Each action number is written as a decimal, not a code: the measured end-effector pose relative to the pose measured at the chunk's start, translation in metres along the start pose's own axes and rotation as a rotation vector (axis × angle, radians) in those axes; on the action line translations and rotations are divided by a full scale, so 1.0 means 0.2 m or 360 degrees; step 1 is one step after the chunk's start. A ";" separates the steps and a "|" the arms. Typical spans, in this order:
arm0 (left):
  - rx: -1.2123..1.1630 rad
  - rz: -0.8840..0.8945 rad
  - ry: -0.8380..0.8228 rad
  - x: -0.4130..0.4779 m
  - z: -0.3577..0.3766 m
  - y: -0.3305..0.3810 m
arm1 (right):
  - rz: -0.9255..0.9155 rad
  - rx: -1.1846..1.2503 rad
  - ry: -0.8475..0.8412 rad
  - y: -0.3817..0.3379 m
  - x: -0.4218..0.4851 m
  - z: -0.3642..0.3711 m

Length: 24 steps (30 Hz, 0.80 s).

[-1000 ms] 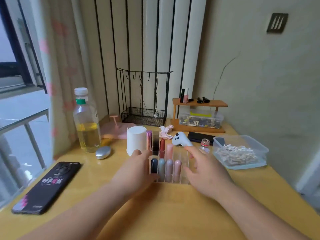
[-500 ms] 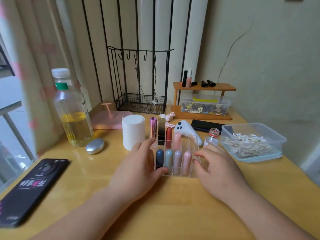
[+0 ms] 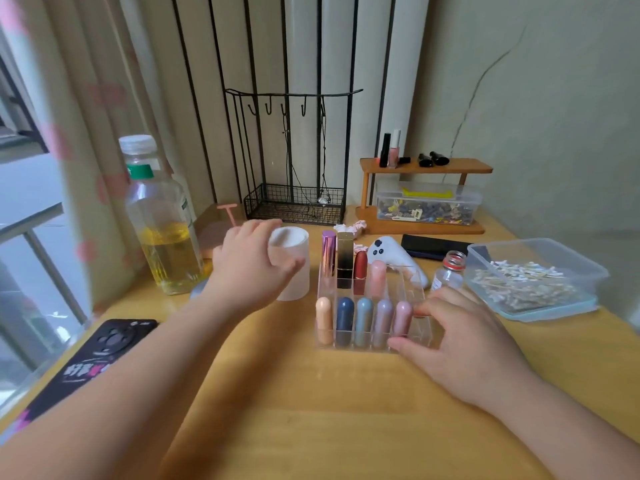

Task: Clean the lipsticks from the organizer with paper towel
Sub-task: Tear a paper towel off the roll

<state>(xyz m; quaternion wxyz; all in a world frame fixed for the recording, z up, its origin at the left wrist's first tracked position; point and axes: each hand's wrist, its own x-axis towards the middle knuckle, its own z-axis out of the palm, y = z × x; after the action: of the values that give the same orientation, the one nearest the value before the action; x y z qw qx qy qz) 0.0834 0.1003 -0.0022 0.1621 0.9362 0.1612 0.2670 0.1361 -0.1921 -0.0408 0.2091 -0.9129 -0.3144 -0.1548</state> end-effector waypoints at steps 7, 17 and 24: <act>0.0080 -0.0051 0.0113 -0.04 0.03 0.01 | 0.0054 -0.0115 -0.0003 -0.02 0.01 0.01; -0.1414 -0.0536 0.0148 -0.32 -0.27 0.16 | 0.0090 -0.0083 0.0063 -0.06 -0.02 -0.04; -0.2699 -0.0816 -0.0415 -0.54 -0.14 0.37 | -0.0163 0.0968 0.0341 -0.14 -0.11 -0.15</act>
<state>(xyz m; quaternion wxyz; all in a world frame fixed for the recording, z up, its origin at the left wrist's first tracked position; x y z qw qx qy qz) -0.0028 -0.0013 0.0010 0.8713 0.4597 0.0943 0.1435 0.0977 -0.1977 -0.0149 0.4963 -0.7701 -0.3678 -0.1594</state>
